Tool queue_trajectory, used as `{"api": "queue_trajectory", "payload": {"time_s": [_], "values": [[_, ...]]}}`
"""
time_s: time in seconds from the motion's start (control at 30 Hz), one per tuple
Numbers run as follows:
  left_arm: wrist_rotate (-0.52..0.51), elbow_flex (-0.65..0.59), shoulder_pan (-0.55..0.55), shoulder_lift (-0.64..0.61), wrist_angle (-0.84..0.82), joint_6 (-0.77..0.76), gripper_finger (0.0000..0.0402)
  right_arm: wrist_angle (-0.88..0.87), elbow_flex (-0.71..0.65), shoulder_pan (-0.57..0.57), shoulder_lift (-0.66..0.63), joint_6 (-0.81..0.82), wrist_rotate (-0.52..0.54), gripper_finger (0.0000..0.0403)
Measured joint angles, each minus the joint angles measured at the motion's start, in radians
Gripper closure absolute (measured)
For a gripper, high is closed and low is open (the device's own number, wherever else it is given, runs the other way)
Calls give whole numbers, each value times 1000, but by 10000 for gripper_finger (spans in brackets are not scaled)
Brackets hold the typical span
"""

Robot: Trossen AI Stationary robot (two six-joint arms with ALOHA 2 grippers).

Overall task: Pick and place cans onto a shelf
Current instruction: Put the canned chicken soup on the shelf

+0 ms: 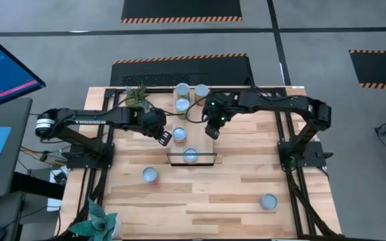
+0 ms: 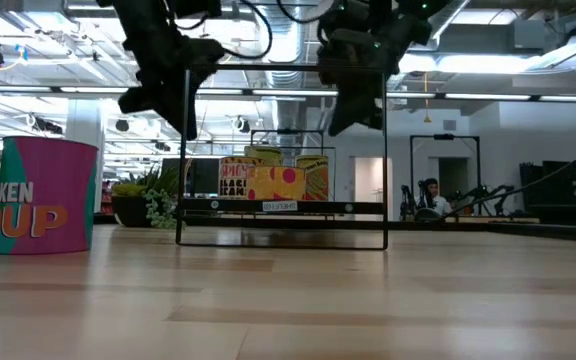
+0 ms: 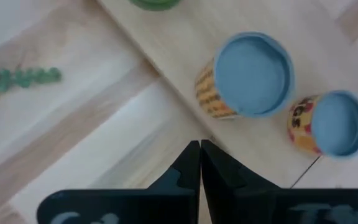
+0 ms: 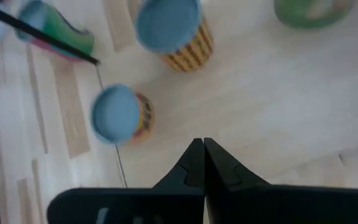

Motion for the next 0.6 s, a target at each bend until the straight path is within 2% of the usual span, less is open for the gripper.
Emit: {"api": "queue_trajectory", "payload": {"time_s": [0.2, 0.37, 0.6], "values": [[82, 1, 78, 58, 49, 100, 401, -22, -1, 7, -23, 30, 62, 381], [126, 1, 108, 84, 63, 118, 401, -64, -1, 9, -26, 33, 65, 384], [151, 1, 40, -39, -70, 96, 401, -176, -3, 5, -77, 32, 199, 384]]}}
